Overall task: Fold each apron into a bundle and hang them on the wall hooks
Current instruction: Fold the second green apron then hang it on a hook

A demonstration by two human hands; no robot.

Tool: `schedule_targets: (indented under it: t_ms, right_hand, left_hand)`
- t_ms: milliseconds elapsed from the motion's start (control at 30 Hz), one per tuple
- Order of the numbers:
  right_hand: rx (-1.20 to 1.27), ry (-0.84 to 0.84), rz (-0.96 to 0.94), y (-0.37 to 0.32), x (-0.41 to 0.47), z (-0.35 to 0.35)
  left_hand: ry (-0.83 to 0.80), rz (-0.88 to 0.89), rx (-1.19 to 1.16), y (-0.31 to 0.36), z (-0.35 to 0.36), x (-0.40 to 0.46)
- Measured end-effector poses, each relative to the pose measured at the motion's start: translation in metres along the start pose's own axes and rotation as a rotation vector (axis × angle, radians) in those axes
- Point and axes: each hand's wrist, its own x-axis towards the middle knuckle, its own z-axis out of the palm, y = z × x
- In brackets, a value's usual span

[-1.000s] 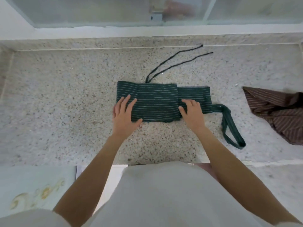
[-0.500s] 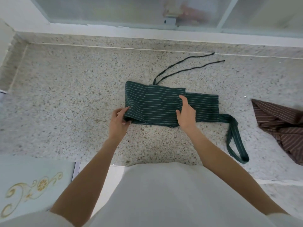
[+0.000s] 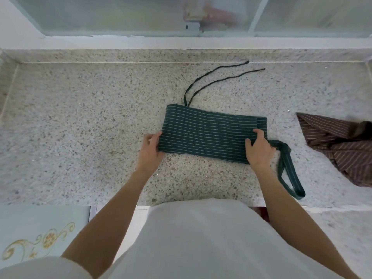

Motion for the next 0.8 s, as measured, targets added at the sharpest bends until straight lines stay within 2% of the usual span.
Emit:
schedule_targets:
  t_ms: [67,200,300,400,500,567,633,700,800]
  right_hand:
    - [0.076,-0.031,0.034,0.001,0.005,-0.003]
    - [0.160,-0.064,0.059,0.002,0.010,-0.013]
    - [0.027,0.059,0.044,0.009,0.009,-0.016]
    - [-0.024,0.055,0.118,0.022,0.005,-0.008]
    - [-0.013,0.065,0.166,0.027,0.002,0.000]
    - [-0.087,0.113,0.138,0.025,-0.001,0.003]
    - [-0.166,0.191,0.022,0.021,-0.009,0.003]
    - [-0.172,0.218,-0.203,0.011,-0.022,0.007]
    - [-0.160,0.120,-0.579,-0.009,-0.047,0.028]
  left_hand:
    - [-0.005,-0.065,-0.025,0.004,0.000,0.000]
    - [-0.068,0.055,0.131,0.000,0.003,0.003]
    - [-0.113,0.168,0.314,0.002,0.007,0.005]
    - [-0.150,0.252,0.495,0.008,0.010,0.006]
    - [-0.150,0.333,0.546,0.007,0.007,0.008]
    - [-0.195,0.298,0.479,0.005,0.000,0.011]
    - [-0.211,0.242,0.323,0.007,-0.010,0.022]
    - [-0.144,0.254,0.185,0.014,-0.017,0.040]
    - [-0.126,0.308,0.184,0.025,-0.021,0.078]
